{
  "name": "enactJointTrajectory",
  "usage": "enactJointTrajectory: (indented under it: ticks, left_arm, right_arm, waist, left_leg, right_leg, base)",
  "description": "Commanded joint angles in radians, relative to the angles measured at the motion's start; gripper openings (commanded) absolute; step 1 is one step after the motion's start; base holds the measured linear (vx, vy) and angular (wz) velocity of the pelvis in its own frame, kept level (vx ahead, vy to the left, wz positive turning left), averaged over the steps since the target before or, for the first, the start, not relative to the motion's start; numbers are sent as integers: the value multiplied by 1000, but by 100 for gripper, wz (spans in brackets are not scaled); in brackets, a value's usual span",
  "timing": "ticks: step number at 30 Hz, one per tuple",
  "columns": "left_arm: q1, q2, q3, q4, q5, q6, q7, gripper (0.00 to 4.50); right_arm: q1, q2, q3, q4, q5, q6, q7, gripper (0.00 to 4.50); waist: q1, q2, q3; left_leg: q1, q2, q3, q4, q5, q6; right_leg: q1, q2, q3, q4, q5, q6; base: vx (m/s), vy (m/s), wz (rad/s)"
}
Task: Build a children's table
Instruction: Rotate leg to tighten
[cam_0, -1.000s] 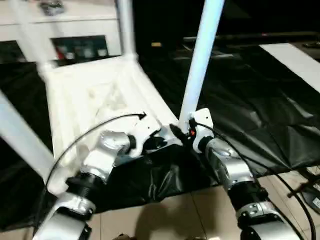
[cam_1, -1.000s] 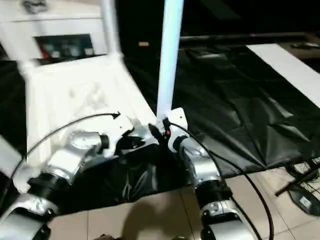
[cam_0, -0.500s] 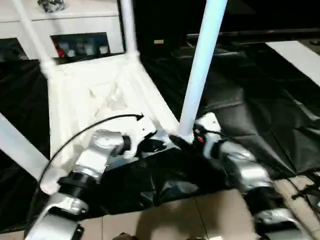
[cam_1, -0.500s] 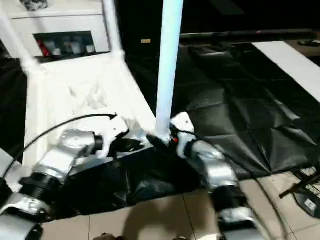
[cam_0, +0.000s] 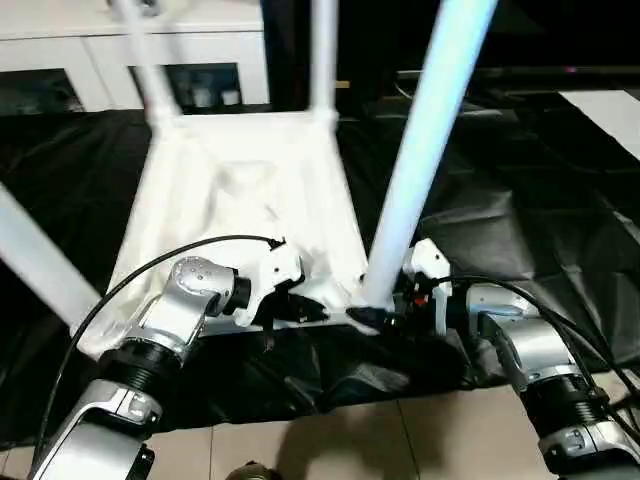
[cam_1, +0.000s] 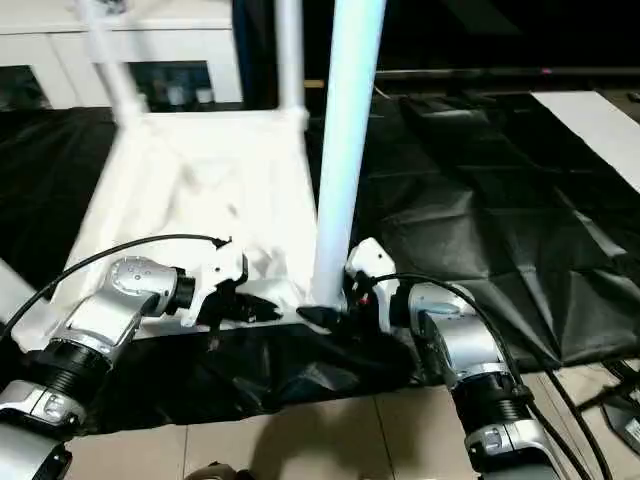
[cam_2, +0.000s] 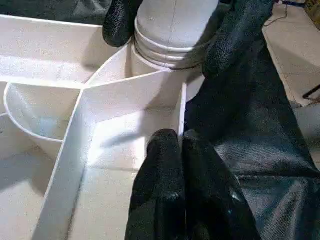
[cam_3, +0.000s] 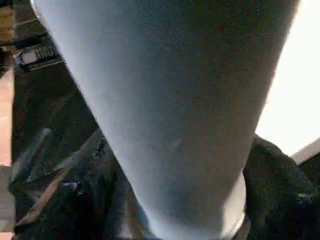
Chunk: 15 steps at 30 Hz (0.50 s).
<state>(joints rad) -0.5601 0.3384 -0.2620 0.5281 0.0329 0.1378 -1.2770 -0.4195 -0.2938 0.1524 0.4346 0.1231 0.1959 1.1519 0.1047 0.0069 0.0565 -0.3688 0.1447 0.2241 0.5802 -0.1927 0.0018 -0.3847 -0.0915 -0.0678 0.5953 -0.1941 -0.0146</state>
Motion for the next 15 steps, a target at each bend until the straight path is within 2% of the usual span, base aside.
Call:
enactJointTrajectory:
  ticks: [1,6,8,10,11,12,14,15]
  left_arm:
    - [-56,-28,-5,10,-15,-7,41,0]
    - [-56,-19,-1,20,-11,-20,40,0]
    - [-59,-29,12,30,-6,-26,82,0]
    - [-65,-59,38,39,1,-13,175,0]
    - [-64,-69,43,38,6,-7,205,0]
    - [-63,-74,45,37,10,-5,221,0]
    - [-57,-89,47,28,27,8,274,0]
    - [-55,-93,47,26,32,11,287,0]
  right_arm:
    - [37,48,163,-42,28,25,133,315]
    - [45,49,157,-52,20,33,126,275]
    - [38,72,137,-23,-2,5,65,271]
    - [4,127,91,67,-49,-49,-97,267]
    - [-9,148,75,99,-63,-64,-164,267]
    - [-17,160,65,116,-71,-72,-202,265]
    - [-46,201,32,175,-93,-73,-341,265]
    - [-52,209,26,187,-97,-71,-369,265]
  waist:
    - [-1,-3,-59]
    - [0,-5,-61]
    - [1,-5,-62]
    - [-3,-4,-59]
    - [-10,-6,-54]
    - [-13,-9,-53]
    - [-27,-7,-49]
    - [-31,-6,-49]
  left_leg:
    - [24,108,-53,-77,-235,-3]
    - [22,106,-51,-73,-197,13]
    - [21,105,-51,-72,-195,16]
    - [22,105,-53,-73,-215,3]
    - [25,103,-57,-77,-264,-17]
    - [24,104,-60,-78,-285,-29]
    - [26,104,-70,-84,-342,-53]
    - [25,106,-73,-86,-351,-60]
  right_leg:
    - [27,-92,59,-66,-213,-243]
    - [29,-92,58,-60,-160,-254]
    - [30,-94,57,-62,-173,-253]
    - [25,-98,59,-66,-211,-250]
    - [20,-99,60,-76,-283,-241]
    - [21,-102,60,-78,-323,-233]
    - [20,-102,59,-89,-444,-188]
    - [19,-101,59,-88,-450,-183]
  base:
    - [0,0,0]
    - [0,0,0]
    - [0,0,0]
    - [0,0,0]
    - [0,0,0]
    - [0,0,0]
    - [0,0,0]
    - [0,0,0]
